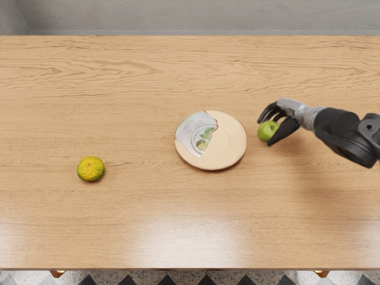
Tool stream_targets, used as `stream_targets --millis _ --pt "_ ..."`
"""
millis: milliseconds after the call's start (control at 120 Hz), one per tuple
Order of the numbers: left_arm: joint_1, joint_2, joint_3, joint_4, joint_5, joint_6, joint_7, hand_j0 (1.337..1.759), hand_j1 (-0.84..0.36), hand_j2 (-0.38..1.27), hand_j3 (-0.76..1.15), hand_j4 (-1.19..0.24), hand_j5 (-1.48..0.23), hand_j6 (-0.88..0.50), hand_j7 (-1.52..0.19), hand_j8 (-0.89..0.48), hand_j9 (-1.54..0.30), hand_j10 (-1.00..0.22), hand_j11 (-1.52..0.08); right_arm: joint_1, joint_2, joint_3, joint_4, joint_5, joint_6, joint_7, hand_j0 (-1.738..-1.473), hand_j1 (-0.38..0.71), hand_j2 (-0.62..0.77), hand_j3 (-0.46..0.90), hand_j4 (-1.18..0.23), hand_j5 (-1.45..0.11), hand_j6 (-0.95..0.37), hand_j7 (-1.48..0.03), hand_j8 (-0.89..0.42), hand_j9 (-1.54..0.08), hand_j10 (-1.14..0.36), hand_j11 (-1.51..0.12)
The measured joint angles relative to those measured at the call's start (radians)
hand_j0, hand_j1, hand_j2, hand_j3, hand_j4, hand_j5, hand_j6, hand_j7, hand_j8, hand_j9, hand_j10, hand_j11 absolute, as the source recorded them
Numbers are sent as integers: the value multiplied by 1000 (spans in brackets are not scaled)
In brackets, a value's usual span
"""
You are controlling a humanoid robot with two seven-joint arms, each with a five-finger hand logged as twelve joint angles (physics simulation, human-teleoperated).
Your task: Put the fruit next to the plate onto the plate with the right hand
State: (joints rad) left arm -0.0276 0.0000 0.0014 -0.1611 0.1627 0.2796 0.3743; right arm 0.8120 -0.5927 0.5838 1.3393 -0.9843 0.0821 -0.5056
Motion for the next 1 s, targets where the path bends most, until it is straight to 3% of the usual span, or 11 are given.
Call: stream_targets --millis 158,592,600,692,1000 --pt "0 0 0 0 0 0 0 1658 349 1 0 -1 0 -1 0 -1 0 -1 0 24 16 7 30 53 22 0 -1658 278 267 1 -651 -910 -487 -875 -405 -899 -621 -893" --pt "0 0 0 0 0 0 0 1658 349 0 0 -1 0 -1 0 -1 0 -1 0 62 177 5 38 74 20 -7 -1658 324 318 0 -644 -943 -452 -885 -357 -926 -568 -916" --pt "0 0 0 0 0 0 0 1658 349 0 0 -1 0 -1 0 -1 0 -1 0 62 178 5 38 74 20 -7 -1658 331 362 0 -646 -940 -453 -885 -359 -923 -571 -912" --pt "0 0 0 0 0 0 0 1658 349 0 0 -1 0 -1 0 -1 0 -1 0 54 199 -1 36 72 16 -7 -1657 302 283 0 -654 -929 -463 -885 -376 -914 -585 -907" --pt "0 0 0 0 0 0 0 1658 349 1 0 -1 0 -1 0 -1 0 -1 0 17 236 -10 30 72 13 -6 -1657 276 246 0 -648 -905 -478 -870 -395 -895 -600 -892"
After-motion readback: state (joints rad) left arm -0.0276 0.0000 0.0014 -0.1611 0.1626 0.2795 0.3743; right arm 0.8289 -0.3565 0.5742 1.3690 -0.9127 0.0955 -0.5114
